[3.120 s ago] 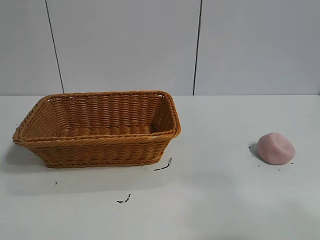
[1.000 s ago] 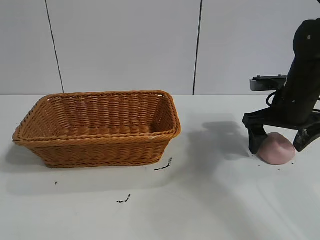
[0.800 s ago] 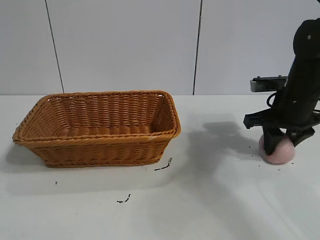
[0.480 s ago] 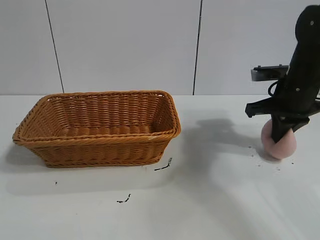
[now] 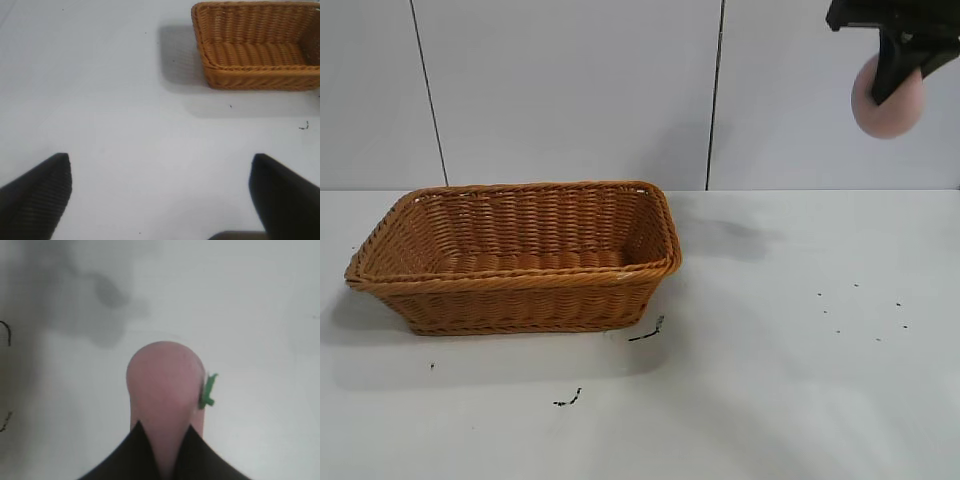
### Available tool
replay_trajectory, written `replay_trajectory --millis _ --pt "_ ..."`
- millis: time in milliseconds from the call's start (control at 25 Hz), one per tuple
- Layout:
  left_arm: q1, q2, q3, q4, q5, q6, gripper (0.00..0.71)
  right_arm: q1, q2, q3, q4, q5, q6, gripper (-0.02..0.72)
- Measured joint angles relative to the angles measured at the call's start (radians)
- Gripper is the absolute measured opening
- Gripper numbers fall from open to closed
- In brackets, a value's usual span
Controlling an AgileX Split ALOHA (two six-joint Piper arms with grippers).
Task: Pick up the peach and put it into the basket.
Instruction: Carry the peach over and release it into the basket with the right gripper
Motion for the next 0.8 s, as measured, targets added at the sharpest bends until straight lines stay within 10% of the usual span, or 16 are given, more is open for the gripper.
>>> replay_trajectory --millis 360,800 --pt "0.000 0.000 0.000 0.000 0.000 0.000 0.693 0.276 0.145 -0.056 0.007 -0.031 0.000 -0.015" --pt "0.000 0.000 0.000 0.000 0.000 0.000 0.693 0.397 0.405 -0.057 0.012 -0.273 -0.019 -0.016"
